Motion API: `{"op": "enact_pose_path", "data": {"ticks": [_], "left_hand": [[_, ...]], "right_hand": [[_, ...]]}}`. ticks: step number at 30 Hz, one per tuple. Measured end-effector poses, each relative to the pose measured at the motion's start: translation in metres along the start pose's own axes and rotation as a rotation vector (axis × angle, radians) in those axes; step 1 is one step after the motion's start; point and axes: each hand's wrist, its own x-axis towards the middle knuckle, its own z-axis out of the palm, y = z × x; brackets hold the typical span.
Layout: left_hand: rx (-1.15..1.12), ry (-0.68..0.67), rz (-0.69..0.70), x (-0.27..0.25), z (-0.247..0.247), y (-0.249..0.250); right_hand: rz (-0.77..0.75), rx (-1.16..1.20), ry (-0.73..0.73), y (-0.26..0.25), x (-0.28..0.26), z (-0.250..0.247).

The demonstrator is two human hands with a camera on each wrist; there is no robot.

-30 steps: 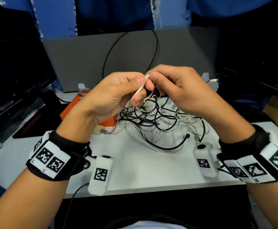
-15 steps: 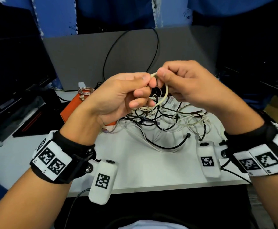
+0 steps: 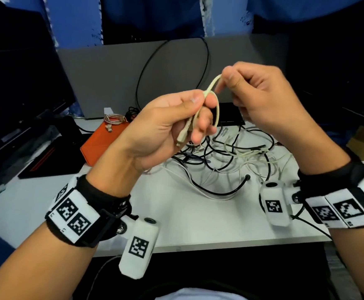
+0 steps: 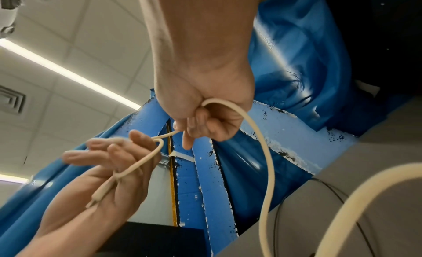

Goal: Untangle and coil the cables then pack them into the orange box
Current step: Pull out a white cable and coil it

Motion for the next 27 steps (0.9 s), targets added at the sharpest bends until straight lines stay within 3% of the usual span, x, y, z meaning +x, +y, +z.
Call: {"op": "enact_pose_path", "data": {"ticks": [4, 7, 10, 13, 15, 17, 20, 22, 24, 27], "left_hand": [[-0.181, 0.085, 0.049, 0.002, -0.007, 0.001], [-0.196, 0.101, 0.090, 0.002, -0.008, 0.006], [-0.329, 0.266, 0.176, 0.005, -0.011, 0.007], [-0.422, 0.318, 0.267, 0.007, -0.016, 0.005], [-0.166, 0.366, 0.311, 0.010, -0.015, 0.004], [0.278, 0.395, 0.342, 0.011, -0.014, 0.000], [0.916, 0.323, 0.288, 0.006, -0.017, -0.003], [1.182, 0.247, 0.217, 0.003, -0.021, -0.001], [1.130, 0.125, 0.099, 0.002, -0.020, 0.002], [0.707, -0.017, 0.009, 0.000, -0.024, 0.007]], "right_hand": [[0.010, -0.247, -0.090, 0.006, 0.000, 0.012], [0.039, -0.418, -0.191, 0.003, -0.005, 0.016], [0.049, -0.512, -0.299, -0.004, -0.011, 0.027], [0.007, -0.525, -0.434, -0.011, -0.018, 0.042], [-0.020, -0.465, -0.481, -0.016, -0.023, 0.047], [-0.044, -0.454, -0.457, -0.021, -0.022, 0.044], [-0.051, -0.458, -0.396, -0.027, -0.020, 0.034], [-0.034, -0.440, -0.340, -0.029, -0.018, 0.024], [-0.024, -0.389, -0.268, -0.032, -0.018, 0.016], [-0.045, -0.296, -0.201, -0.034, -0.017, 0.010]]}}
